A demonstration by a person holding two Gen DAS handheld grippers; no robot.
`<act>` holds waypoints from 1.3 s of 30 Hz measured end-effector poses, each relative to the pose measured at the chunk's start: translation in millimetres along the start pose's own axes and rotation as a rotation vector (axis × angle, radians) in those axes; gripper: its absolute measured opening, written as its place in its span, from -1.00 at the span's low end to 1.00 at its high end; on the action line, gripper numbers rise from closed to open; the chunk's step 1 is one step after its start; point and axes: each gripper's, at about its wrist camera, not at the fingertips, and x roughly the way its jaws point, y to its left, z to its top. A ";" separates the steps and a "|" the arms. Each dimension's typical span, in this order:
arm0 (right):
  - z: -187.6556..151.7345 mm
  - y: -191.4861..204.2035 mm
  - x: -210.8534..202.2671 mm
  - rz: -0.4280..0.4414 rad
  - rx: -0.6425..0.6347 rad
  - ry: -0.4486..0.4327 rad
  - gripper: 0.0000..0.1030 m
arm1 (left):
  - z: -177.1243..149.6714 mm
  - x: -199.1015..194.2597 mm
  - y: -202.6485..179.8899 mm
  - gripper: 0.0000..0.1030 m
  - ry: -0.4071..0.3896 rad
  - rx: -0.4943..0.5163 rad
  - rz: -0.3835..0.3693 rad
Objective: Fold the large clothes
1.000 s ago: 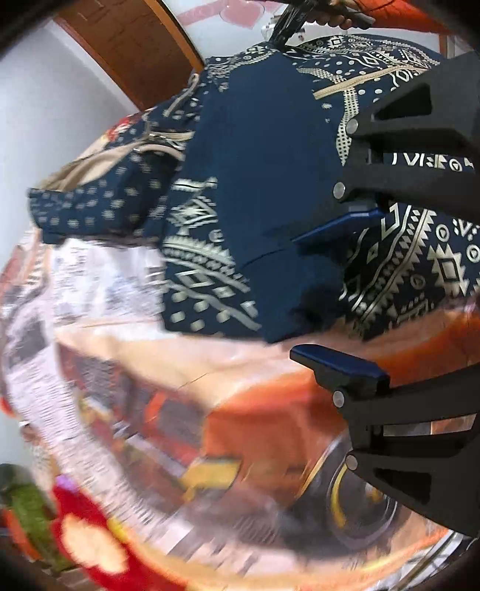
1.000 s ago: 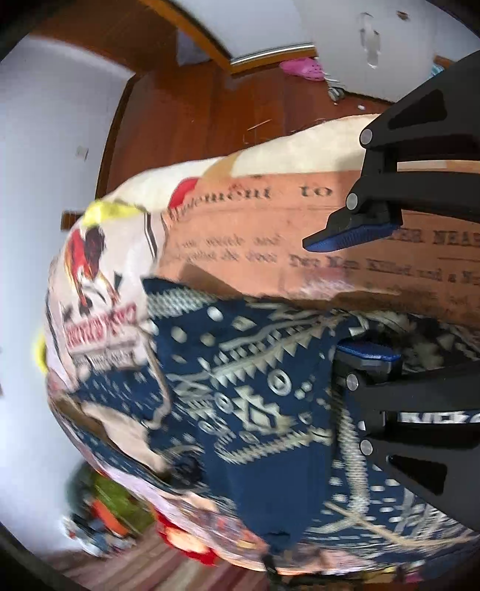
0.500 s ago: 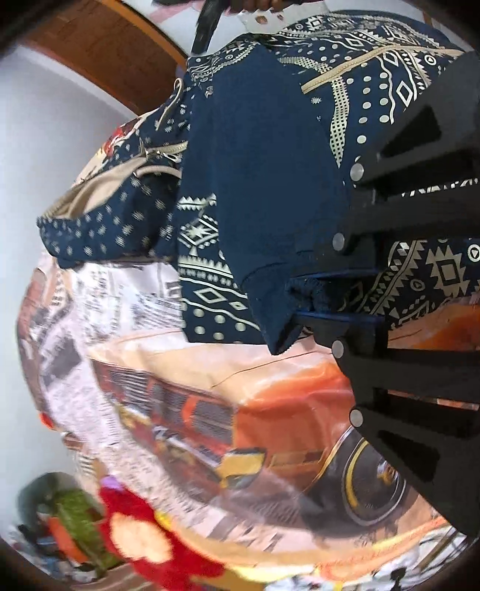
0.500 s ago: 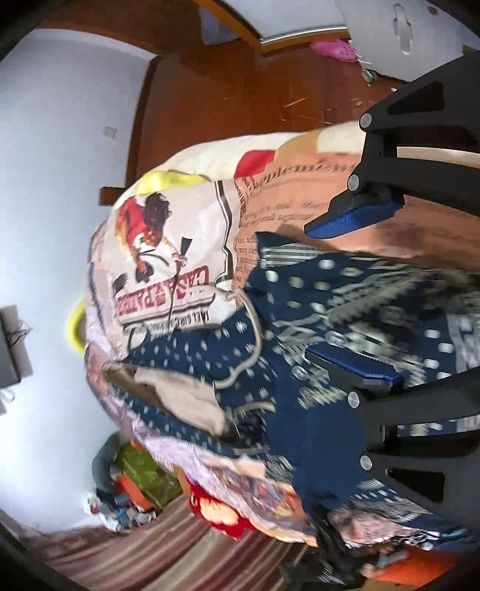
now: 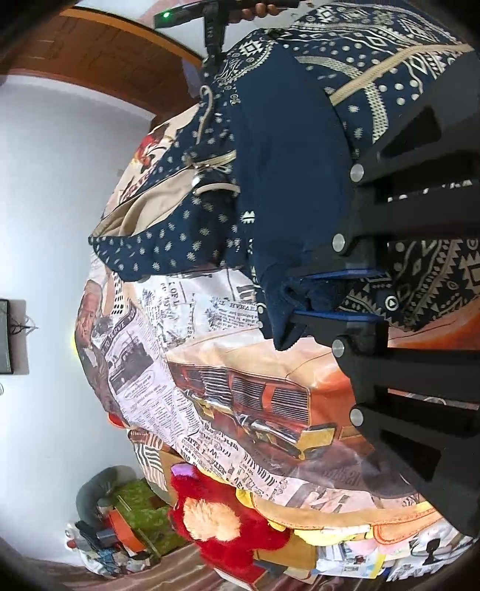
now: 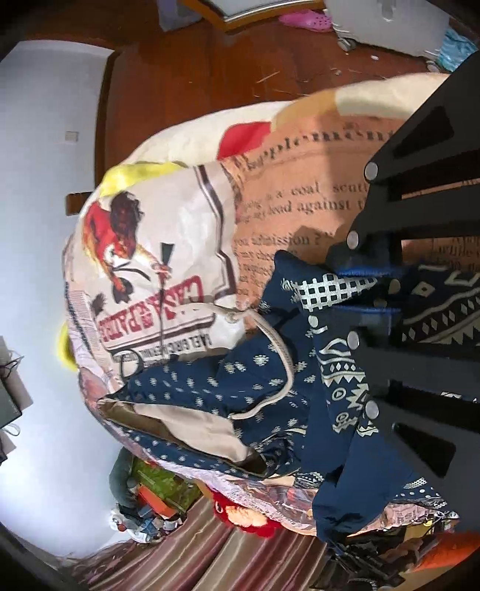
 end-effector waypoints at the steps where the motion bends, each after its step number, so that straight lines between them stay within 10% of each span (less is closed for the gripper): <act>1: 1.1 -2.7 -3.9 -0.004 0.002 -0.016 -0.89 | 0.4 1.3 1.0 -0.73 0.001 -0.007 0.002; 12: 1.2 -18.4 -0.3 -0.033 0.017 -0.017 -0.88 | -40.1 77.3 18.5 -0.74 0.256 -0.067 0.009; 26: -32.6 16.5 -37.4 -0.070 -0.137 -0.003 -0.22 | -11.6 28.6 17.6 -0.66 0.160 -0.067 0.000; 29: -50.8 26.8 -31.0 -0.082 -0.186 0.030 -0.21 | -6.4 39.4 10.7 -0.39 0.181 -0.077 -0.012; 39: -88.5 23.0 -23.0 -0.160 -0.263 0.095 0.01 | -13.9 108.0 2.1 -0.35 0.296 -0.100 0.003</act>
